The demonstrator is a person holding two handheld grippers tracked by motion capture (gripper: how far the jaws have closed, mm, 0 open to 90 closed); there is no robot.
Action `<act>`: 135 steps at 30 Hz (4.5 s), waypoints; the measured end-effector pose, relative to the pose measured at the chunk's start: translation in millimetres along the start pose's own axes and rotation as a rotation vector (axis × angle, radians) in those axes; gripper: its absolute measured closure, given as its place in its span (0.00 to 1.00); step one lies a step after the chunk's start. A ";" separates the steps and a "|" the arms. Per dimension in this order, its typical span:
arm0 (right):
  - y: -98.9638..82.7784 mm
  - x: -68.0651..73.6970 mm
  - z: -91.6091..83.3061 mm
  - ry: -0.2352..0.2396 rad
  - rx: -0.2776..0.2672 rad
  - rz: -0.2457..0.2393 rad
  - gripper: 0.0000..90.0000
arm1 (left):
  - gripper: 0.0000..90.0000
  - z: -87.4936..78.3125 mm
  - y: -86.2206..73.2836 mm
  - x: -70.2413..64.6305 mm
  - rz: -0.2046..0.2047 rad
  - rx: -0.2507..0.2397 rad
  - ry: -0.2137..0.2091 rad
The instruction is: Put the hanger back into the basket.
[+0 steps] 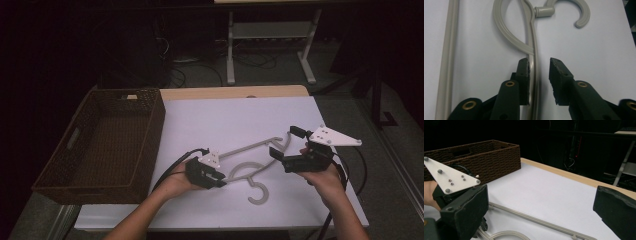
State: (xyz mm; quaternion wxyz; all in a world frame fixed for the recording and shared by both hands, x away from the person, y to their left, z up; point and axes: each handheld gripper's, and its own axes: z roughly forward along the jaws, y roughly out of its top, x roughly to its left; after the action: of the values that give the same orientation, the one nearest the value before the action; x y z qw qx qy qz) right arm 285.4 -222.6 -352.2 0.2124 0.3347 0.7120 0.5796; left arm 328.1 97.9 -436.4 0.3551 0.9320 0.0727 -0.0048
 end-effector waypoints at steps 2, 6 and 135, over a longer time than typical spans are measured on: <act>-0.1 -0.1 0.0 -0.001 0.002 0.001 0.00 | 0.83 1.9 0.9 0.6 0.001 -0.001 0.001; 0.0 -0.5 -0.6 0.000 0.000 0.000 0.00 | 0.85 8.9 3.5 1.4 0.010 0.017 0.010; 9.0 -3.1 -18.2 -0.038 -0.065 0.011 0.00 | 0.92 -241.3 7.7 9.1 -0.206 -0.379 0.330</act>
State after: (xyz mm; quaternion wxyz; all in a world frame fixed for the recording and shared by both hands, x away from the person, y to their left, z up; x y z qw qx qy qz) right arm 277.0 -236.4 -339.3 0.2336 0.3424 0.6868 0.5971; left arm 327.9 253.3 -251.4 0.5040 0.8248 0.2236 0.1249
